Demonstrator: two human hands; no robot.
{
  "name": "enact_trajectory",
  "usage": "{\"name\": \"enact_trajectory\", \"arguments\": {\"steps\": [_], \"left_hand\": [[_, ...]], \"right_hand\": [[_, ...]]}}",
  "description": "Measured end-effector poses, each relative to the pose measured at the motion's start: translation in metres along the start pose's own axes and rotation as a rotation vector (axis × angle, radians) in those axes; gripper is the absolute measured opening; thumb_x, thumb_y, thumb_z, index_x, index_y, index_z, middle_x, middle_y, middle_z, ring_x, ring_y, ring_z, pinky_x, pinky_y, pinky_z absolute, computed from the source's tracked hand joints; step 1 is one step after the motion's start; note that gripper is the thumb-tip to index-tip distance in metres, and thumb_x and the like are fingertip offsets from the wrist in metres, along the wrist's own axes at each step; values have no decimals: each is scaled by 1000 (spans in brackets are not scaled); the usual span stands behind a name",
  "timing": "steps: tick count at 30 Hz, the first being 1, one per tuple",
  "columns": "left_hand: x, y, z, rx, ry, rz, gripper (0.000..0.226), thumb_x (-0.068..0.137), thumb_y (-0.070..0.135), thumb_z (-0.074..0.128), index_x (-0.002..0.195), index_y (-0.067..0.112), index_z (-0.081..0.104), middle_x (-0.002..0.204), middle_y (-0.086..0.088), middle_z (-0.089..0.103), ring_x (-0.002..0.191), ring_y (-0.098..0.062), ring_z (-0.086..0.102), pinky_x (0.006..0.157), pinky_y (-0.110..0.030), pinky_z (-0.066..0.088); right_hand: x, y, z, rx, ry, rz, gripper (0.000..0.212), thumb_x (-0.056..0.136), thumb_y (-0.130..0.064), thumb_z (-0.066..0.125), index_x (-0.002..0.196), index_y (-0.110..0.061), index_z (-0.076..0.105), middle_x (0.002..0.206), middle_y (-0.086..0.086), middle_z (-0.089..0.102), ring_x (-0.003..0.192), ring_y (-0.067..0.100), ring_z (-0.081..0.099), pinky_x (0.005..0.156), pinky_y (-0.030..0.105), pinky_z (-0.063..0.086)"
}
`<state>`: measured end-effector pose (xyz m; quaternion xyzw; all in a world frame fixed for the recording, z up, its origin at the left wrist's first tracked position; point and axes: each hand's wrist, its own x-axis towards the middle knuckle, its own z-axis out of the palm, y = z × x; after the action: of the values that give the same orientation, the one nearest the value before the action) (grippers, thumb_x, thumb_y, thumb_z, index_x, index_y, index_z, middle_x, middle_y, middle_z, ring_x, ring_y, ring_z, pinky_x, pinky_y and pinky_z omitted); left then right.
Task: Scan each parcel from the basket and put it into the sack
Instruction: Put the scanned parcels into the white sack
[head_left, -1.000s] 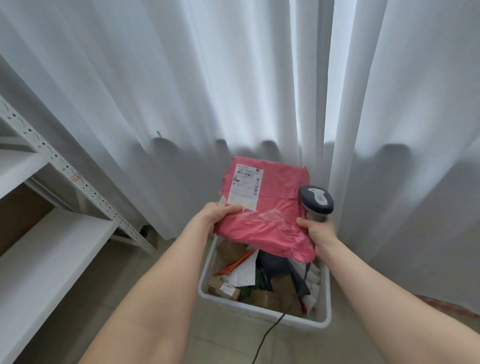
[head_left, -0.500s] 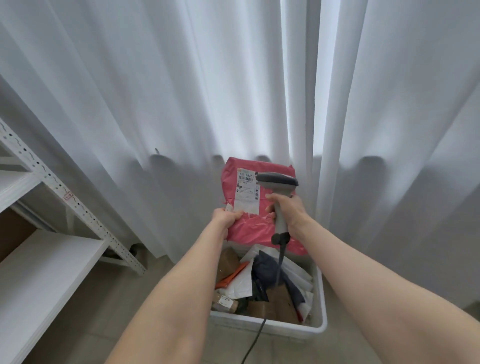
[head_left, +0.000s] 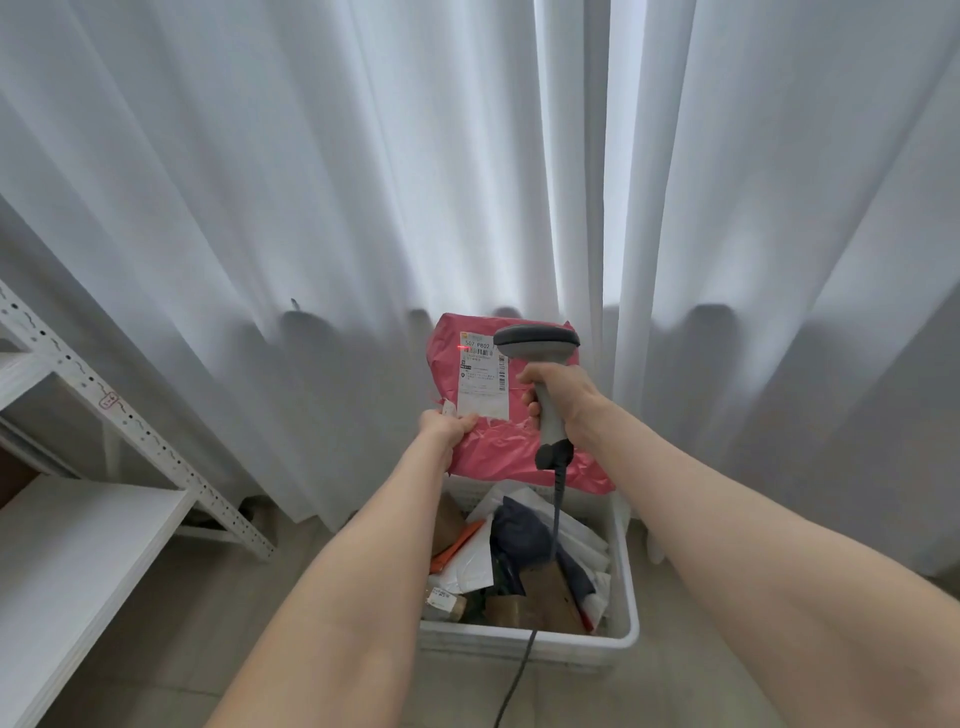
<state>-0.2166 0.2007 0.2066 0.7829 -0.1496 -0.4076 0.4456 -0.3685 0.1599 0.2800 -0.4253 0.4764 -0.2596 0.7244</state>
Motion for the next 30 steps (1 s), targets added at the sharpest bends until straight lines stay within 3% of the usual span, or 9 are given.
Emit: {"name": "enact_trajectory", "arguments": {"steps": [8,15,23,30], "left_hand": [[5,-1,1,-31,20,21,56,91,10,63,140,-2,40,146,-8,45,130,-24,47,110,-34,36],[8,-3,2,-9,39,5,55,89,15,68,137,1,45,137,-9,53,121,-26,54,98,-30,42],[8,-2,1,-87,-2,22,63,94,6,58,147,-2,26,154,-5,32,137,-19,38,109,-24,29],[12,-7,-4,-61,26,0,62,90,12,65,144,-1,36,146,-7,45,129,-22,48,101,-26,38]], "right_hand": [[-2,-8,-7,-76,-15,26,6,83,-4,59,79,-9,57,54,3,53,39,11,44,42,20,41],[-4,-9,-4,-74,-27,27,6,83,-4,59,80,-9,57,55,2,53,41,11,45,42,20,41],[-9,-12,2,-103,-26,30,7,84,-3,58,80,-8,57,55,2,52,41,10,44,42,19,41],[-12,-13,6,-94,-6,35,7,85,-5,59,79,-9,56,56,3,52,41,10,44,42,18,42]]}}
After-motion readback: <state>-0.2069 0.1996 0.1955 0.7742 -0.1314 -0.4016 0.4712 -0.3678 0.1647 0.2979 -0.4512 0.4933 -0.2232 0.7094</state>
